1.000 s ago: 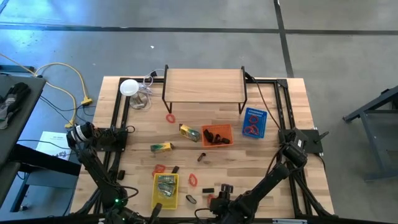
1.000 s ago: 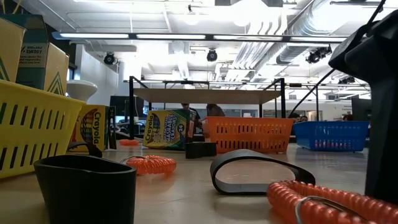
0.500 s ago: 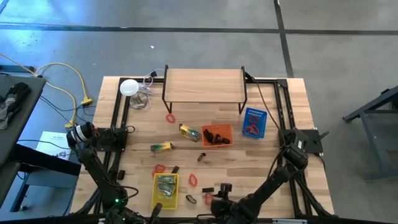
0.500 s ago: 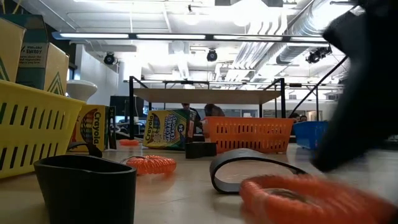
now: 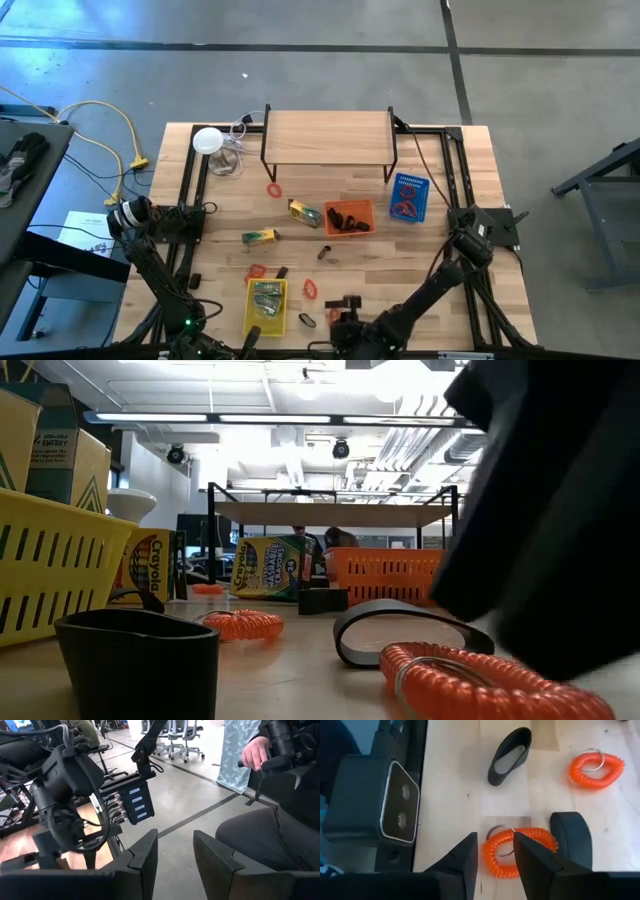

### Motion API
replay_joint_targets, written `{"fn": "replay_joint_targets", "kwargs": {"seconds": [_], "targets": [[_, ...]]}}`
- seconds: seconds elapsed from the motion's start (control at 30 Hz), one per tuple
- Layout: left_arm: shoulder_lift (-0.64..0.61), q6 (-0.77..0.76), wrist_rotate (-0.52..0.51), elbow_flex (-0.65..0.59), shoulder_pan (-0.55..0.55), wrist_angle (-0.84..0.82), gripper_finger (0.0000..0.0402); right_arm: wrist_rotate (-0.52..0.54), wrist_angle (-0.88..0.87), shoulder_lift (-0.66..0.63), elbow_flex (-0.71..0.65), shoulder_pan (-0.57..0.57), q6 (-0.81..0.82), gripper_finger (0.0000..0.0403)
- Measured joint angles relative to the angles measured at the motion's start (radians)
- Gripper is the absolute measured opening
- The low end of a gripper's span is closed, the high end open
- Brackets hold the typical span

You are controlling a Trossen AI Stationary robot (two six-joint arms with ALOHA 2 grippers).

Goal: Pick & Place Office Desk Supplies
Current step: Put the spring keychain into the blue bin

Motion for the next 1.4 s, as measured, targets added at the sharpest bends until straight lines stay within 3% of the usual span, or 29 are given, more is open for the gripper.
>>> {"fn": "replay_joint_targets", "kwargs": {"seconds": [0.27,0.63,0.77,0.93,1.23,1.4], "targets": [[0.000,0.000,0.000,0.000,0.000,-0.001,0.0120,-0.132,0.001,0.016,0.002,-0.033,0.000,0.0109],[0.000,0.000,0.000,0.000,0.000,-0.001,0.0120,-0.153,-0.017,0.074,0.007,-0.045,0.069,0.0109],[0.000,0.000,0.000,0.000,0.000,-0.001,0.0120,-0.194,-0.036,0.073,0.008,-0.052,0.083,0.0085],[0.000,0.000,0.000,0.000,0.000,-0.001,0.0120,-0.188,-0.037,0.073,0.006,-0.051,0.085,0.0016],[0.000,0.000,0.000,0.000,0.000,-0.001,0.0120,-0.134,-0.039,0.017,-0.002,-0.035,0.088,0.0007],[0.000,0.000,0.000,0.000,0.000,-0.001,0.0120,-0.070,-0.141,-0.068,-0.002,-0.001,0.084,0.0006]]}}
